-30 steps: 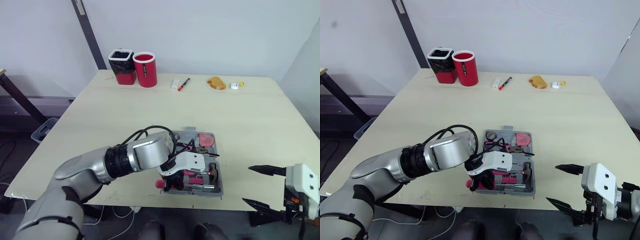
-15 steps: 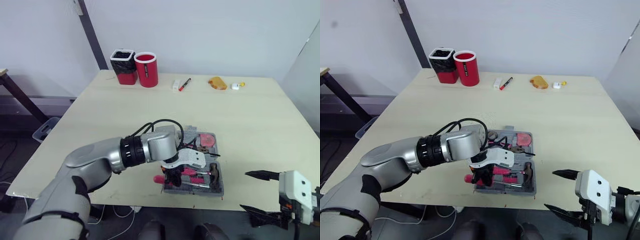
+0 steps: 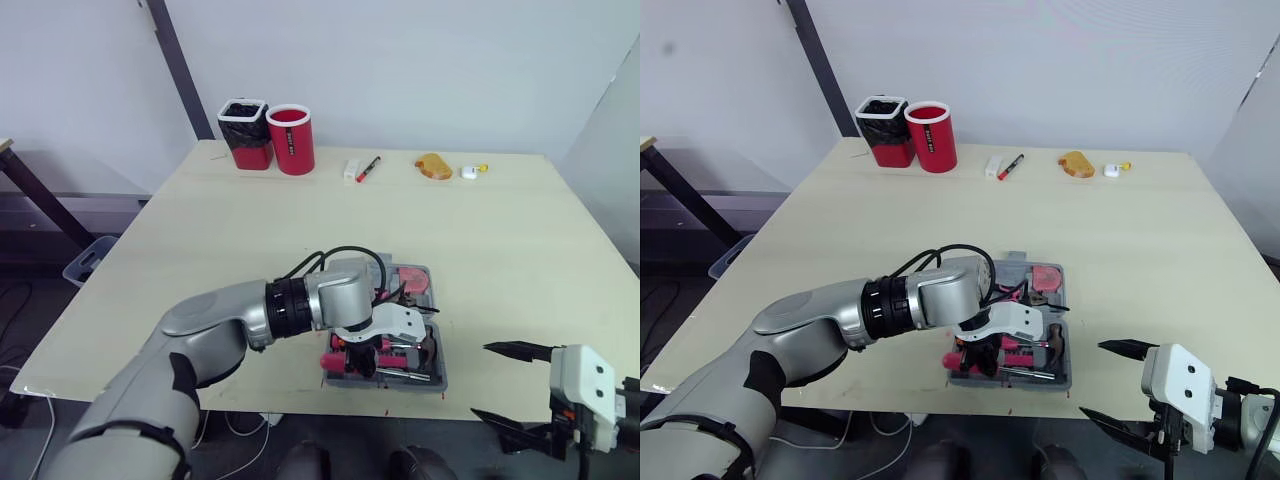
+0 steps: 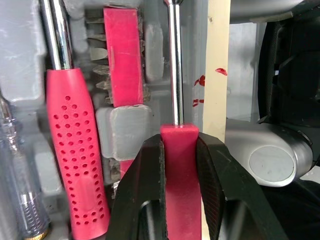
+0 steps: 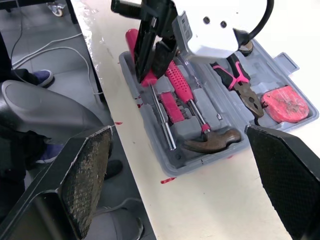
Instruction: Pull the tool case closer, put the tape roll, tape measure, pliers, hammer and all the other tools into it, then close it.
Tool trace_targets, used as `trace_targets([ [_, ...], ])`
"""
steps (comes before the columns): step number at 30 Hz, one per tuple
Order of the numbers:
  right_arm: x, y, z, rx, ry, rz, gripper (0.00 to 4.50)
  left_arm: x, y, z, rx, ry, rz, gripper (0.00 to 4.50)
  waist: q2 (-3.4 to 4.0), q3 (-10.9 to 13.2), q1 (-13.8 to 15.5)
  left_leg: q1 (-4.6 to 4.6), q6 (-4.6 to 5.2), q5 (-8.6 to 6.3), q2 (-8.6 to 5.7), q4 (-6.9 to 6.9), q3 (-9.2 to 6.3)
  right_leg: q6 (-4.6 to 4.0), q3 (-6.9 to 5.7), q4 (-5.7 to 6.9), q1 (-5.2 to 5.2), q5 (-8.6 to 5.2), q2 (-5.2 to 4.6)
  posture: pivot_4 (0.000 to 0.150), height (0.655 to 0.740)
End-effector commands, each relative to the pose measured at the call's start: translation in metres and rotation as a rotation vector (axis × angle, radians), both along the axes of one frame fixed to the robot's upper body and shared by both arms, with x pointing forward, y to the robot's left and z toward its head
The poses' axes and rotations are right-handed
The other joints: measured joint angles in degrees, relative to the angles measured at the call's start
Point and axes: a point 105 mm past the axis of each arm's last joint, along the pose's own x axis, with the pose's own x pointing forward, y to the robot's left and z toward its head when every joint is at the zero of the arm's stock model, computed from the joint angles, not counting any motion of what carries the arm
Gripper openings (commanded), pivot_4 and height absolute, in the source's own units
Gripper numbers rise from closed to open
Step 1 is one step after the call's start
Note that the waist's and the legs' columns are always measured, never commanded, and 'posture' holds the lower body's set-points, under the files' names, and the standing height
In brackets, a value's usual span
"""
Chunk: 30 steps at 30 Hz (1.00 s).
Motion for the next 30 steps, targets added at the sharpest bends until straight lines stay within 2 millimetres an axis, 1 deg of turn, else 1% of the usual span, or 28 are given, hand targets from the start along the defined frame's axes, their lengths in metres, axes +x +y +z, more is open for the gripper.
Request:
trace_targets([
  [1, -0.002, 0.006, 0.005, 0.0, -0.03, 0.021, 4.5, -0.001, -0.006, -0.003, 0.0, -0.015, -0.02, 0.41, 0.0, 0.0, 0.0, 0.0, 0.0, 0.0, 0.0, 0.0, 0.0, 0.0, 0.0, 0.0, 0.0, 0.0, 0.0, 0.15, 0.74],
  [7, -0.002, 0.008, 0.004, 0.001, -0.029, 0.016, 4.5, -0.001, -0.012, -0.008, -0.008, -0.026, -0.039, 0.41, 0.0, 0.0, 0.0, 0.0, 0.0, 0.0, -0.01, 0.01, 0.0, 0.0, 0.01, 0.0, 0.0, 0.0, 0.0, 0.15, 0.74],
  [13, -0.003, 0.009, 0.004, 0.001, -0.03, 0.008, 4.5, -0.001, -0.021, -0.009, -0.025, -0.028, -0.052, 0.41, 0.02, 0.0, 0.0, 0.0, 0.0, 0.0, -0.01, 0.02, 0.0, 0.0, 0.01, 0.01, 0.0, 0.0, 0.0, 0.15, 0.74],
  [20, -0.004, 0.008, 0.003, 0.0, -0.026, -0.007, 4.5, 0.001, -0.025, -0.01, -0.033, -0.028, -0.051, 0.41, 0.08, -0.1, 0.1, 0.0, 0.0, 0.0, -0.05, 0.02, -0.01, 0.01, 0.05, 0.01, 0.01, 0.0, -0.01, 0.15, 0.74],
  [21, -0.004, 0.008, 0.003, -0.001, -0.026, -0.008, 4.5, 0.001, -0.026, -0.01, -0.034, -0.029, -0.05, 1.41, 0.09, -0.1, 0.1, 0.0, 0.0, 0.0, -0.08, 0.04, -0.03, 0.02, 0.09, 0.01, 0.04, -0.01, -0.01, 0.15, 0.74],
  [23, -0.004, 0.007, 0.003, -0.001, -0.025, -0.011, 4.5, 0.001, -0.026, -0.01, -0.037, -0.027, -0.049, 1.95, 0.13, -0.1, 0.1, 0.01, 0.01, 0.0, -0.13, 0.05, -0.07, 0.04, 0.13, 0.01, 0.08, -0.02, -0.01, 0.15, 0.74],
  [24, -0.004, 0.007, 0.003, 0.0, -0.025, -0.013, 4.5, 0.002, -0.026, -0.008, -0.047, -0.031, -0.043, 2.55, 0.12, -0.1, 0.1, 0.01, 0.01, 0.01, -0.18, 0.06, -0.1, 0.06, 0.18, 0.01, 0.09, -0.04, 0.0, 0.15, 0.74],
  [25, -0.004, 0.006, 0.003, 0.0, -0.025, -0.014, 4.5, 0.004, -0.026, -0.006, -0.054, -0.035, -0.039, 2.84, 0.15, -0.1, 0.0, 0.01, 0.02, 0.01, -0.21, 0.06, -0.11, 0.07, 0.22, 0.02, 0.09, -0.04, 0.0, 0.15, 0.74],
  [26, -0.004, 0.006, 0.004, 0.001, -0.026, -0.016, 4.5, 0.005, -0.025, -0.003, -0.062, -0.034, -0.035, 3.38, 0.16, -0.1, 0.0, 0.02, 0.02, 0.01, -0.22, 0.06, -0.1, 0.07, 0.27, 0.02, 0.1, -0.04, 0.0, 0.15, 0.74],
  [28, -0.003, 0.005, 0.004, 0.002, -0.027, -0.018, 4.5, 0.009, -0.021, 0.002, -0.071, -0.044, -0.036, 3.38, 0.15, -0.1, 0.0, 0.05, 0.02, 0.01, -0.24, 0.07, -0.1, 0.08, 0.32, 0.07, 0.11, -0.04, 0.01, 0.15, 0.74],
  [30, -0.002, 0.004, 0.005, 0.005, -0.028, -0.02, 4.5, 0.012, -0.014, 0.013, -0.123, -0.045, -0.057, 3.38, 0.14, -0.1, -0.2, 0.07, 0.02, 0.01, -0.23, 0.08, -0.11, 0.08, 0.36, 0.15, 0.08, -0.04, 0.02, 0.15, 0.74],
])
